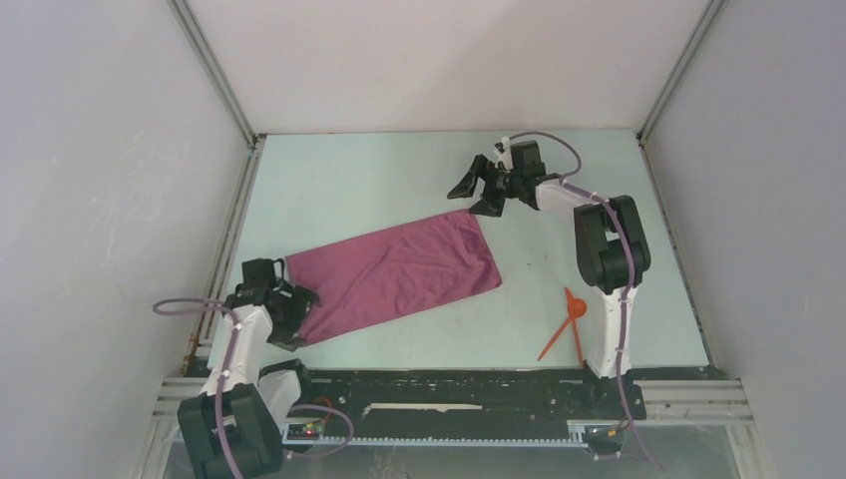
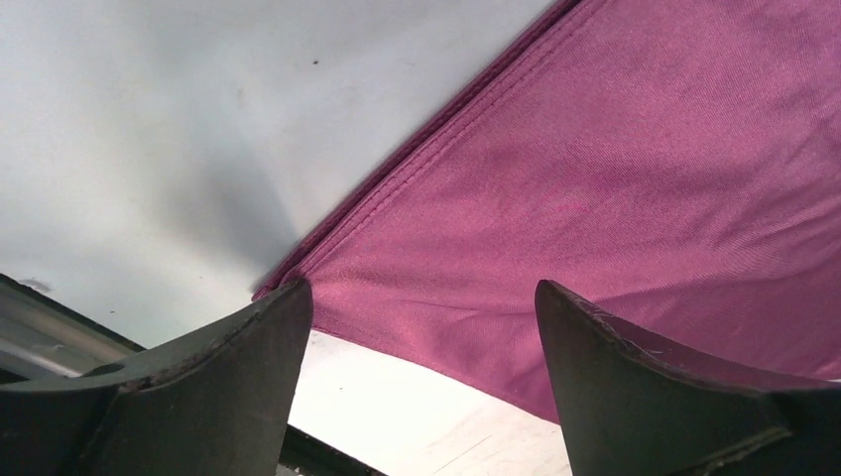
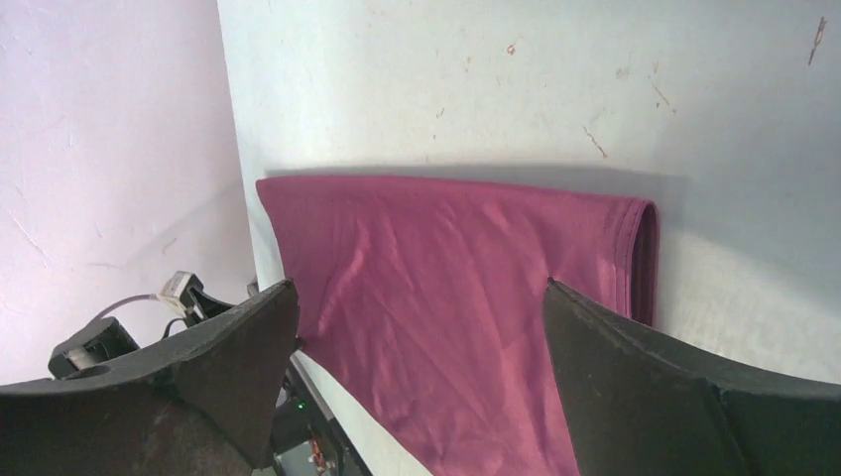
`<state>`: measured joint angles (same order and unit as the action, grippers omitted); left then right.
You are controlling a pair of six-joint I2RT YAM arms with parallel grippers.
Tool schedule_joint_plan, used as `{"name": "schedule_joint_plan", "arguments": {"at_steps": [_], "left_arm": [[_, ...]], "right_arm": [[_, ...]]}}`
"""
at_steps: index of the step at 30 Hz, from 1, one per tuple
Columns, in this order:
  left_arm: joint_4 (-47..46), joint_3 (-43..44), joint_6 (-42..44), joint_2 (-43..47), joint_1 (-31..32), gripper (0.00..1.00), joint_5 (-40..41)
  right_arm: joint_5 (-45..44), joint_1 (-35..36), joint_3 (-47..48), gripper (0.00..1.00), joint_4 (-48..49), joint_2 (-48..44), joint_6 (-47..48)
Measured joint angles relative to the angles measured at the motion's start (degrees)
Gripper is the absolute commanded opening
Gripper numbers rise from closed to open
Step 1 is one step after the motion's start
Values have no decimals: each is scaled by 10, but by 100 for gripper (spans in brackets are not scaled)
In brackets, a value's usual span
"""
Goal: Fold the napkin into a case and place the utensils inside
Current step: Smooth out the rectangle-folded napkin at the center of the board.
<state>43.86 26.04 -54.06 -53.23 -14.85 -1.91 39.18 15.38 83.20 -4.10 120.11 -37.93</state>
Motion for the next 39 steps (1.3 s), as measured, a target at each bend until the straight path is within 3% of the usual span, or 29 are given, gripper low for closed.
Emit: {"name": "schedule_joint_plan", "arguments": {"at_steps": [8,14,21,35,39], "left_arm": [[-4,96,46,-43,8,95,-37],[-127,171,84,-156,7,97,-125],[-224,203,101,-305,-41,97,-148],[-256,273,121,-409,-81,97,-152],[-242,283,121,-428,-90,97,-152]], "right_arm": [[22,1,37,100,8,55,-31],[25,-2,92,100,-7,112,-35],[-36,10,178,100,-71,135,12],[-31,66,160,100,-73,117,19],[-21,49,147,100,-81,119,19]]}}
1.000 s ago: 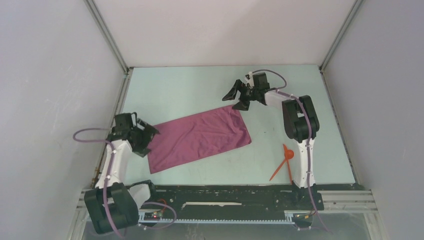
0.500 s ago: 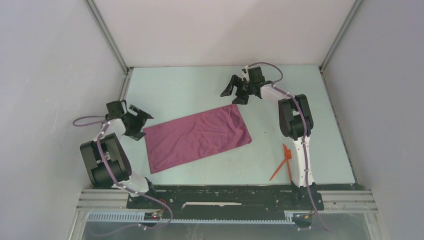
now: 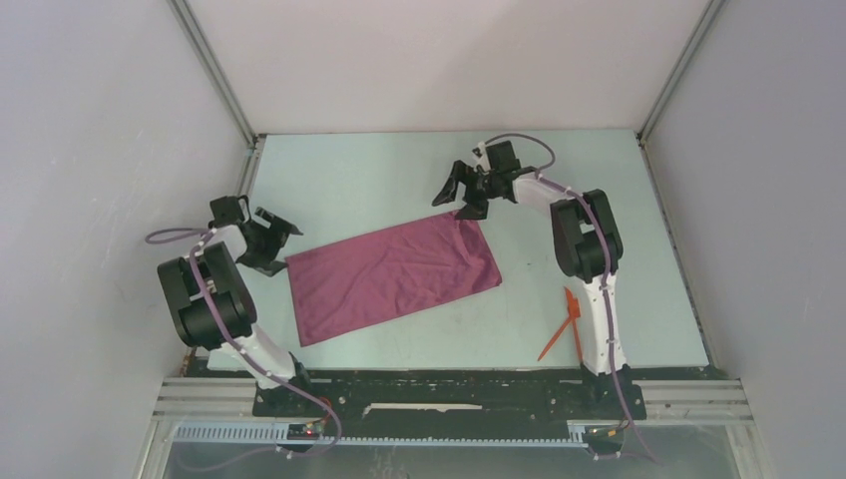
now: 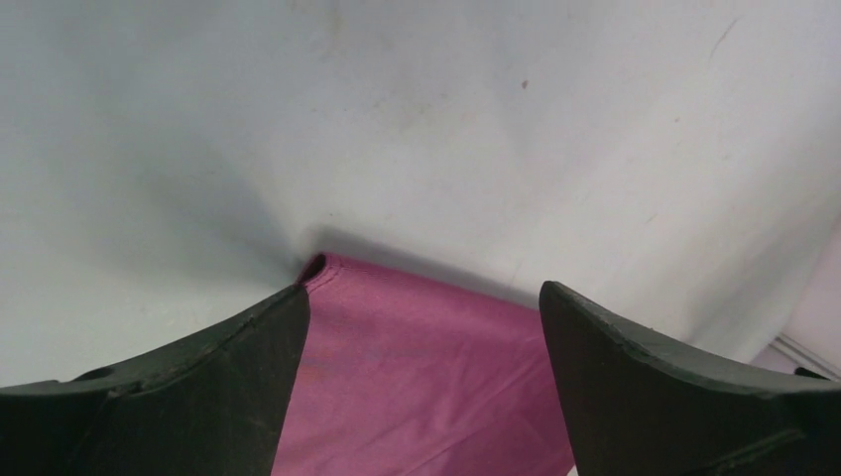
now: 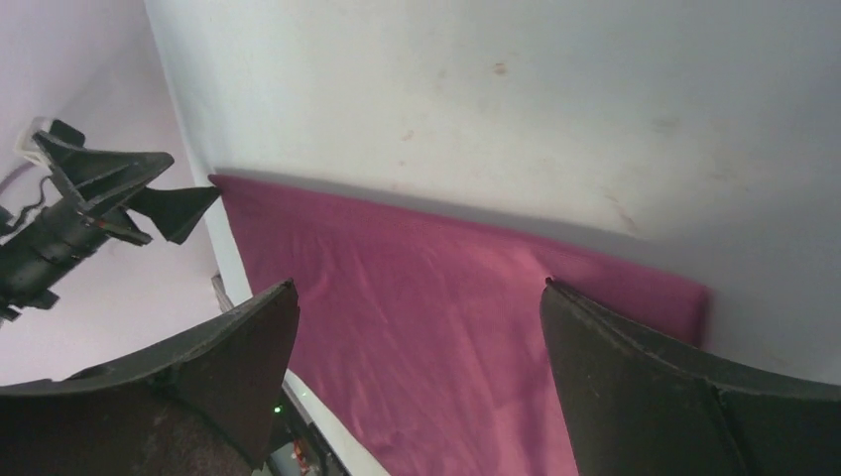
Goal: Fold the napkin into a case and place the utensils inside
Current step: Smooth out the rectangle-folded napkin at the center of the board.
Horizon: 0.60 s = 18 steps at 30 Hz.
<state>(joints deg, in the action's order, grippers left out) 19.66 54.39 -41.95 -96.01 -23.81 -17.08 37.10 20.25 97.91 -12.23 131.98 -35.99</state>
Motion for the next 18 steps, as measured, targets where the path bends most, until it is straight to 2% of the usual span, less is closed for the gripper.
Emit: {"name": "schedule_joint_plan", "arguments": {"at_steps": [3,7,11,14,18], "left_arm": [[16,7,10,4,0,97,24],[74,26,41,50,25,97,75],[104,72,96,141,112,97,100],[112,109,141,181,184,96,105],[122,119,182,197,241,95,107]], "right_arm": [[-18,-25,22,100,-63,0,32],[-106,-42,50,99,-184,-33,101],[-227,-24,53,90,-321,-116,167],[-274,1,71,90,-395,-144,207],[-314,28,81,90,-466,-133,245]]}}
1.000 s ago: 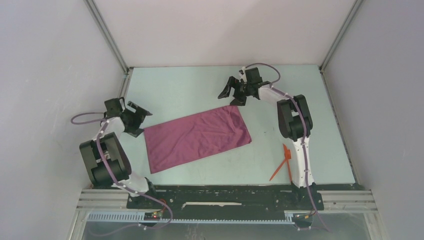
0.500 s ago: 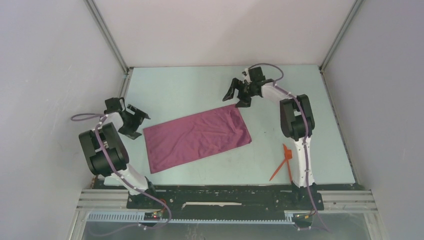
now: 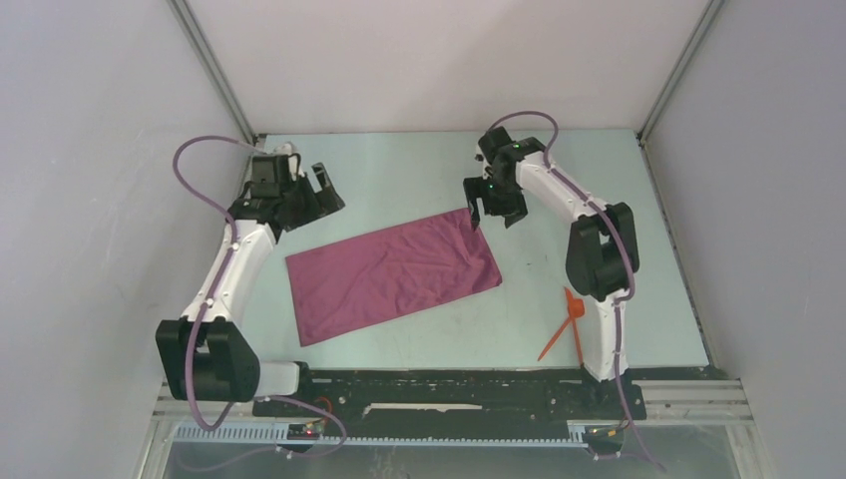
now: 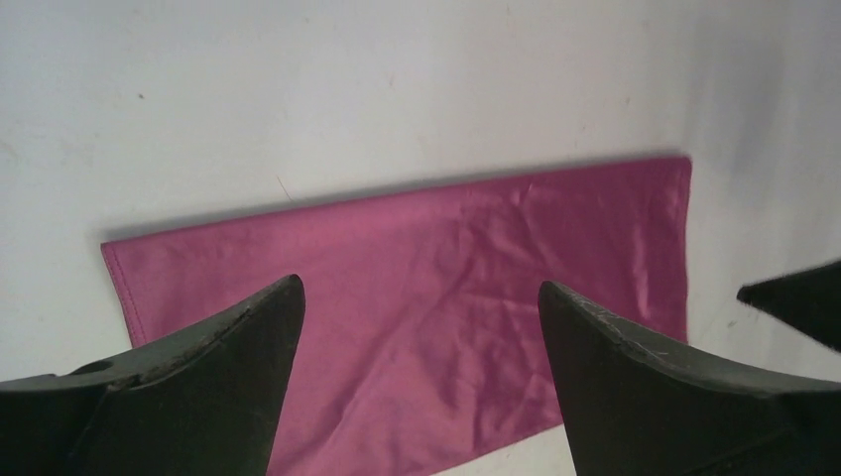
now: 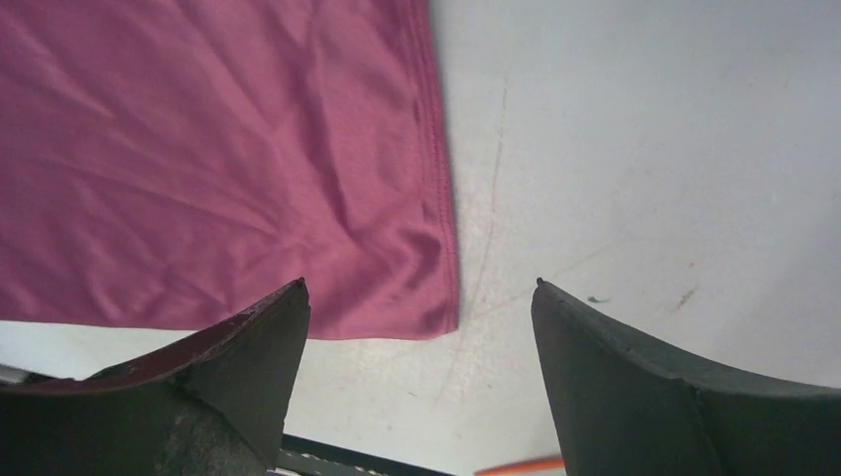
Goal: Fold the napkin into a case and place the utensils inside
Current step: Smooth out the rectangle-folded napkin at the center of the board, then pick up the rectangle-folded napkin from the center of the board.
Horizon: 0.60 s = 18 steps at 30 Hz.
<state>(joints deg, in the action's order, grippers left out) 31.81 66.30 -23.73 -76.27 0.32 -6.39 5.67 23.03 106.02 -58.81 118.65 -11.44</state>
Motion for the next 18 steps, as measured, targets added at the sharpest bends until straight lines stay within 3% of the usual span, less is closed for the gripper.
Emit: {"name": "schedule_joint_plan", "arguments": {"at_steps": [8,18], "left_arm": [[19,-42,28,47,23,95,-15],[6,-46,28,88,24,95,-65]], "right_arm": [[-50,21,50,90,-71,84,17],[-61,50,119,88,-92,155,17]]}}
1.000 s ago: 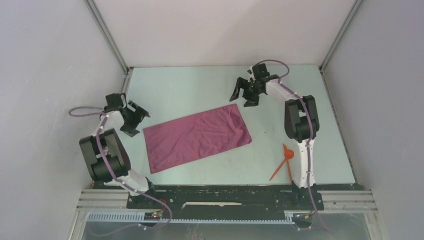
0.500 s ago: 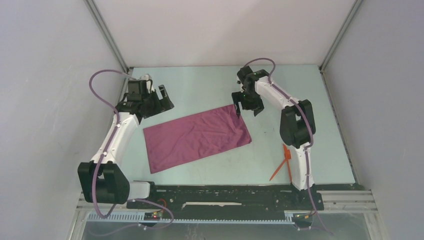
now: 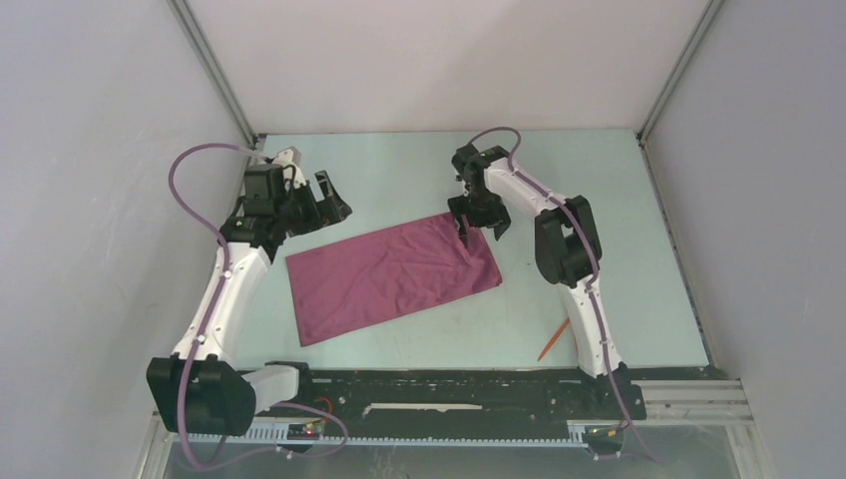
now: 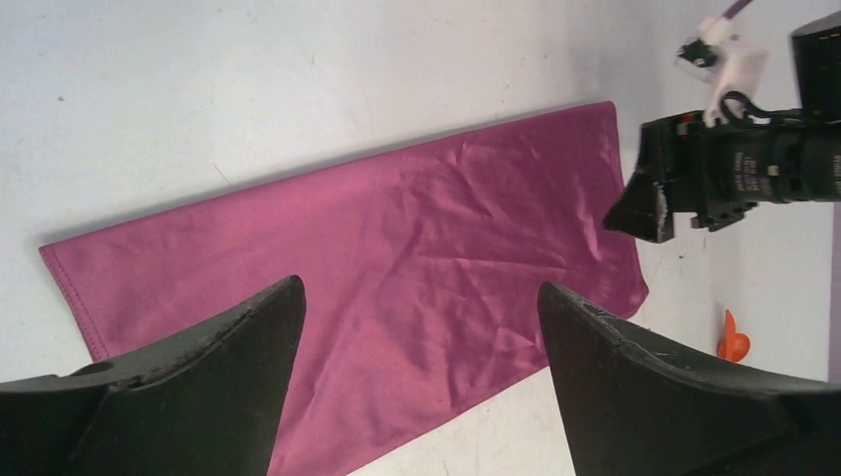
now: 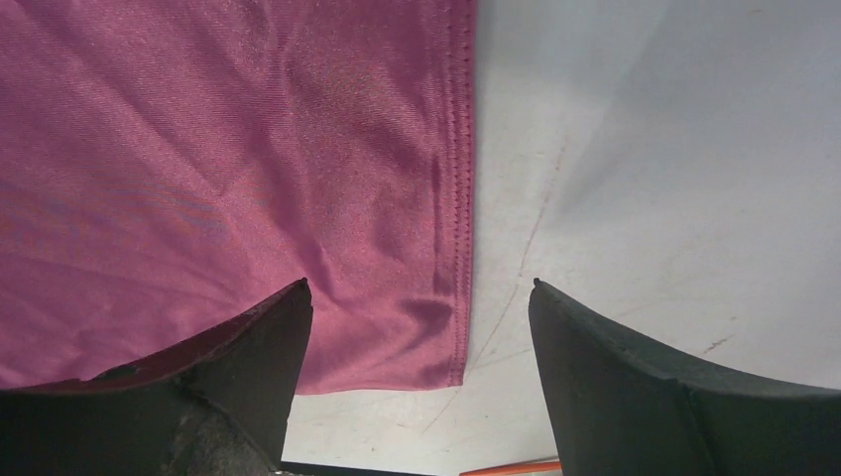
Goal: Fold the napkin into a case and place the utensils inside
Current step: Pick up the rectangle-folded napkin from the center of the board.
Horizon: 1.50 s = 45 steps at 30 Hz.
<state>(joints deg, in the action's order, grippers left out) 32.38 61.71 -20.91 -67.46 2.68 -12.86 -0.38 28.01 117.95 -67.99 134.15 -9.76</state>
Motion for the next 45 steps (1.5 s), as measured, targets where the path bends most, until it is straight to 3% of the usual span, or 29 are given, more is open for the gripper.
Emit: {"name": "schedule_joint_plan", "arguments": {"at_steps": [20,27,36,42,45], "left_arm": [[-10,0,0,1,-4,94,-46],[-12,0,0,1,-7,94,-56],[-14,-1,0,1,-9,94,-56],[-14,-1,0,1,-11,94,-57],[-14,-1,0,1,-12,94,-56]], "right_arm": [[7,17,-24,77,21,23,-21],[7,17,-83,60,65,-12,-21],[9,18,-93,36,74,-16,-28],[21,24,-92,0,81,-16,-35],[18,26,-92,0,81,-16,-34]]}}
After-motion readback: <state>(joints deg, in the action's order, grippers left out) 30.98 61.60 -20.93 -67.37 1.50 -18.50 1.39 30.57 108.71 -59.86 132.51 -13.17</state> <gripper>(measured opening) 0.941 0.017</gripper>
